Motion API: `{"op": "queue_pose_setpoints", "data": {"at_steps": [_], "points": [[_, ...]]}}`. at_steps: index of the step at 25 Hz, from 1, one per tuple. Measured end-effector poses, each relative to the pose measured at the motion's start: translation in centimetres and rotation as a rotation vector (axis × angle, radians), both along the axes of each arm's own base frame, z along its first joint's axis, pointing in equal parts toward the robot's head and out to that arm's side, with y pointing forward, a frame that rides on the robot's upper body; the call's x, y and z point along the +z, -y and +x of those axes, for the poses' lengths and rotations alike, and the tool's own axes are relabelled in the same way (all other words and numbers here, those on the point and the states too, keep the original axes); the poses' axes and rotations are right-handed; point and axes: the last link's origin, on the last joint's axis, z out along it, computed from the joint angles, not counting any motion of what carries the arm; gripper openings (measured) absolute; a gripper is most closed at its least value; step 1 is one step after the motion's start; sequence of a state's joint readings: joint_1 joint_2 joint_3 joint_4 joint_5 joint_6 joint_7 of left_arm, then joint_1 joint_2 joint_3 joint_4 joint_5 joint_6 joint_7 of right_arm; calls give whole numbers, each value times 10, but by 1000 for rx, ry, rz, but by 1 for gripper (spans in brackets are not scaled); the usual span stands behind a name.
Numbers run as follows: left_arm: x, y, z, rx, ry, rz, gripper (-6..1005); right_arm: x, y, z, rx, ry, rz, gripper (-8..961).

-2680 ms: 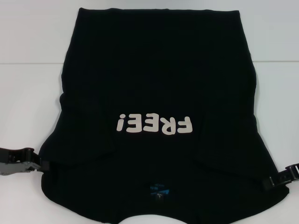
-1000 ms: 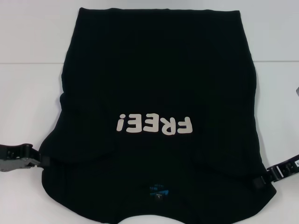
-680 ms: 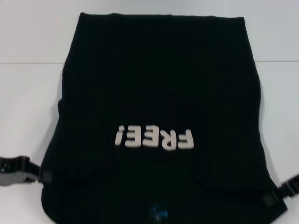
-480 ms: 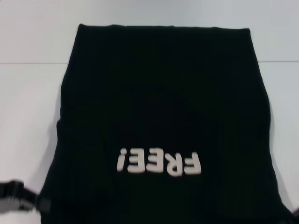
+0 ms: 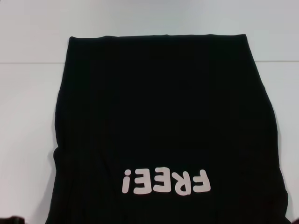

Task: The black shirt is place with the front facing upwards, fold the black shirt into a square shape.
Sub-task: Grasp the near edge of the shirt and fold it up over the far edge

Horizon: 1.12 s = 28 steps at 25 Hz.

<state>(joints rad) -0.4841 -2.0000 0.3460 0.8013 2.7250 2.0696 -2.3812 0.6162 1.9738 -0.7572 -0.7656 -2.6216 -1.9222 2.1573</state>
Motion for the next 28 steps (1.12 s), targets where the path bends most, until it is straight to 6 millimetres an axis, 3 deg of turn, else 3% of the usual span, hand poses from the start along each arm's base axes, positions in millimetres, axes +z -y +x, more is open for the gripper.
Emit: {"op": "queue_pose_setpoints", "data": {"at_steps": [6,10,15,22,28], "points": [[7,-26,20,-57,130,143,31,13,-14,-4,-102,-175,197,51],[25,-60,30,-31,213,375,32,36,-28,-4,-160,-333,393,52],[36,-97,29,25,269,626,33,49,-45,-4,-211,-487,603,52],[23,-128,16,109,292,944,35,38,-65,7,-272,-614,916,52],[4,-147,17,84,208,1034,36,16,-80,13,-277,-559,1069,52]]}}
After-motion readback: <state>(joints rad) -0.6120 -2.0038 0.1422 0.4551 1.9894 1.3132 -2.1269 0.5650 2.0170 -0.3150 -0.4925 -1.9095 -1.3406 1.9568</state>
